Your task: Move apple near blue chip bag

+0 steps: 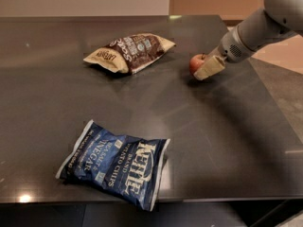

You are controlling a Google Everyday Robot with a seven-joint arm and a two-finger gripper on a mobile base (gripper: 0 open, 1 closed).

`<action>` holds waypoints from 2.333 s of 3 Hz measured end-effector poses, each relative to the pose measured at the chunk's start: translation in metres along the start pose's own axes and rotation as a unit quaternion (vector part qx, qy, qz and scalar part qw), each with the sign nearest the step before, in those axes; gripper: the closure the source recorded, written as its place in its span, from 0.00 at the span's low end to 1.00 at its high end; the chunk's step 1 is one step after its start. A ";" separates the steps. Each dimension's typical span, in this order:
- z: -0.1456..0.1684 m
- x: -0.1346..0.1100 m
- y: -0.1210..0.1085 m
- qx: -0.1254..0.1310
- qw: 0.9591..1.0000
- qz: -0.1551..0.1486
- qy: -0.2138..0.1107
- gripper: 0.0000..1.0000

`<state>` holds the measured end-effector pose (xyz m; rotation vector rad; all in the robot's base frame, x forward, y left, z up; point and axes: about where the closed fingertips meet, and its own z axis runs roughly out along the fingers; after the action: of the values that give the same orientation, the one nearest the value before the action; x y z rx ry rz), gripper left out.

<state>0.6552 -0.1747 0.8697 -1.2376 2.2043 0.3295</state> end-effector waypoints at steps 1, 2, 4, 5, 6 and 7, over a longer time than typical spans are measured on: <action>-0.001 -0.004 0.050 -0.041 0.998 -0.050 0.009 1.00; 0.002 -0.009 0.094 -0.080 0.992 -0.100 0.012 1.00; 0.003 -0.022 0.156 -0.145 0.974 -0.175 -0.007 1.00; 0.007 -0.019 0.189 -0.186 0.960 -0.210 -0.014 1.00; 0.013 -0.019 0.208 -0.214 0.948 -0.233 -0.021 0.81; 0.018 -0.021 0.213 -0.225 0.943 -0.243 -0.030 0.58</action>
Offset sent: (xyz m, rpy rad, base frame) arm -0.1172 0.0895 -0.0013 -0.0446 0.0356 0.4070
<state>0.4911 -0.0365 0.8535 -1.9327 1.7384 0.6771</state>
